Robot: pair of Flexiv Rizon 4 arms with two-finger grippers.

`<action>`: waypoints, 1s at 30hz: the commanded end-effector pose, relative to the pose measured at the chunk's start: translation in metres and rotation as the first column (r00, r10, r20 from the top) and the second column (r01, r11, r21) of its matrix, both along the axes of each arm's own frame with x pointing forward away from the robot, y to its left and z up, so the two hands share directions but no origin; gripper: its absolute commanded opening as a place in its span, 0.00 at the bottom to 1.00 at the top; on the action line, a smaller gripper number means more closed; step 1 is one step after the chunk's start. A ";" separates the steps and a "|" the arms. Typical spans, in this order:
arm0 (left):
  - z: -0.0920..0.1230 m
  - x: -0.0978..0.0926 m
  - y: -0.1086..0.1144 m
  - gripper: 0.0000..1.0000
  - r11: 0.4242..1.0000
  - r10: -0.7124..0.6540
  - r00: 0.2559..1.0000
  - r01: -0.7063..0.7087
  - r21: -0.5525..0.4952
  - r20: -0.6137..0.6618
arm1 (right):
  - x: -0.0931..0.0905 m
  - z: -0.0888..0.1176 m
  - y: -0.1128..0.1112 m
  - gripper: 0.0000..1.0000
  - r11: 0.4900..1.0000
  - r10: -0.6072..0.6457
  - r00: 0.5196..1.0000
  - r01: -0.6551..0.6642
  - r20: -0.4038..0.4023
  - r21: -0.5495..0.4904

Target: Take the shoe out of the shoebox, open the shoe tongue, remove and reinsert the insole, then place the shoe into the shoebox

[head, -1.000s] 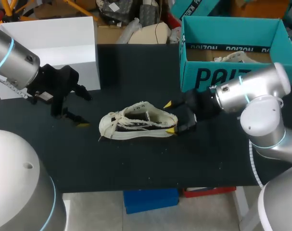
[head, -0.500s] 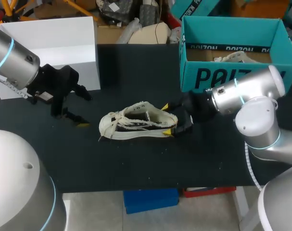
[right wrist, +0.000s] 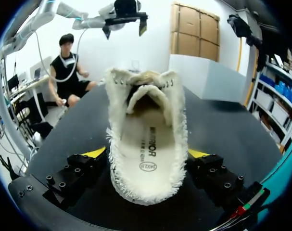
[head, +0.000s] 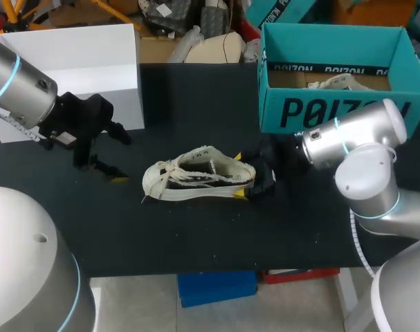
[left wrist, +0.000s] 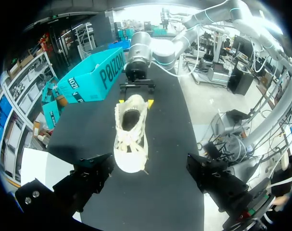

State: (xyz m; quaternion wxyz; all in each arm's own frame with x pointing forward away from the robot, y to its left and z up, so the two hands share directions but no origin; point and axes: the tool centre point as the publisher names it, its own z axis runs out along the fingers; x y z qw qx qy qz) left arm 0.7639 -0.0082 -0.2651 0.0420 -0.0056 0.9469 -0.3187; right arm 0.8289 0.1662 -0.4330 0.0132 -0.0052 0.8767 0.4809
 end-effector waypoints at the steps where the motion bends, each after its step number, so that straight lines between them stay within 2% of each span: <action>1: -0.001 -0.001 0.000 1.00 1.000 0.001 1.000 -0.001 -0.002 0.005 | 0.003 -0.001 0.004 0.00 1.000 -0.002 1.000 0.002 -0.007 -0.022; 11: -0.001 -0.001 0.000 1.00 1.000 0.001 1.000 -0.001 -0.002 0.005 | 0.003 -0.001 0.004 0.00 1.000 -0.002 1.000 0.002 -0.007 -0.022; 15: 0.011 -0.003 -0.014 1.00 0.996 -0.006 0.999 0.001 0.092 0.053 | 0.003 -0.001 0.004 0.00 1.000 -0.002 1.000 0.002 -0.007 -0.022; 16: 0.009 -0.005 -0.021 1.00 0.986 0.028 0.997 -0.040 0.164 0.074 | 0.003 -0.001 0.004 0.00 1.000 -0.002 1.000 0.002 -0.007 -0.022; 21: 0.004 -0.012 -0.042 1.00 0.953 0.144 0.990 -0.140 0.271 0.004 | 0.003 -0.001 0.004 0.00 1.000 -0.002 1.000 0.002 -0.007 -0.022; 25: -0.001 -0.009 -0.053 1.00 0.918 0.268 0.963 -0.246 0.311 -0.028 | 0.003 -0.001 0.004 0.00 1.000 -0.002 1.000 0.002 -0.007 -0.022; 30: -0.004 0.004 -0.063 1.00 0.861 0.455 0.882 -0.401 0.312 -0.125 | 0.003 -0.001 0.004 0.00 1.000 -0.002 1.000 0.002 -0.007 -0.022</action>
